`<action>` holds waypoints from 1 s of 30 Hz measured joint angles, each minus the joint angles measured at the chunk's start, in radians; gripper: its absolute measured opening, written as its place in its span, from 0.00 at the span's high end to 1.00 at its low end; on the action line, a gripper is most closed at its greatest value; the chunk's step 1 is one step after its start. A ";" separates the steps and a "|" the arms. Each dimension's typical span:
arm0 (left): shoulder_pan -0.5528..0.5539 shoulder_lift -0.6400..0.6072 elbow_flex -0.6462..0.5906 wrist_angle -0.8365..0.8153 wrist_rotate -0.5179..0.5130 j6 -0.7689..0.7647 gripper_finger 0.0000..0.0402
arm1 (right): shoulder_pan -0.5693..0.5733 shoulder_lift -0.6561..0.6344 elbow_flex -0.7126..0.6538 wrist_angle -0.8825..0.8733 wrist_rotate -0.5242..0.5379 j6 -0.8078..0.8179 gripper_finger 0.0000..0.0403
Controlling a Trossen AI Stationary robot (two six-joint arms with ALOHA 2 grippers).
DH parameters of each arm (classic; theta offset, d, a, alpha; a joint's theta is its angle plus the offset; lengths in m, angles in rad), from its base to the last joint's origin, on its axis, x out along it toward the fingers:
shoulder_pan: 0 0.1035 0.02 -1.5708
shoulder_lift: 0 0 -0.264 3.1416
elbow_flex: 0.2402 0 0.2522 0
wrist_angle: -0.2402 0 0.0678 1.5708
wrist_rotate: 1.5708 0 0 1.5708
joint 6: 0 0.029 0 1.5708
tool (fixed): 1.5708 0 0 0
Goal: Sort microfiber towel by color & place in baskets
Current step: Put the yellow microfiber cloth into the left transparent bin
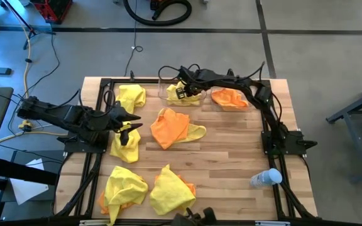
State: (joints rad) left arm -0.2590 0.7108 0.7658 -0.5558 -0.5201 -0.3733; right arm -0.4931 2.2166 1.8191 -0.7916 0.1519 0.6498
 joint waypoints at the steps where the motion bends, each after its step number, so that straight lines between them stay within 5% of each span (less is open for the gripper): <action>1: 0.004 0.004 0.000 0.000 0.000 -0.004 0.67 | 0.000 0.001 0.000 0.005 0.001 0.000 0.86; 12: 0.012 0.029 0.000 -0.001 0.000 -0.018 0.67 | 0.000 -0.054 -0.001 -0.010 -0.012 0.005 0.65; 21: 0.012 0.029 0.000 -0.001 0.001 0.028 0.67 | 0.028 -0.222 0.000 -0.123 -0.002 -0.021 0.64; 30: -0.045 0.120 0.045 0.007 0.000 0.065 0.67 | 0.218 -0.317 -0.001 -0.233 -0.021 -0.108 0.64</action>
State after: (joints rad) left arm -0.3040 0.8311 0.8113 -0.5490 -0.5201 -0.3083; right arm -0.2748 1.8993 1.8183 -1.0251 0.1307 0.5416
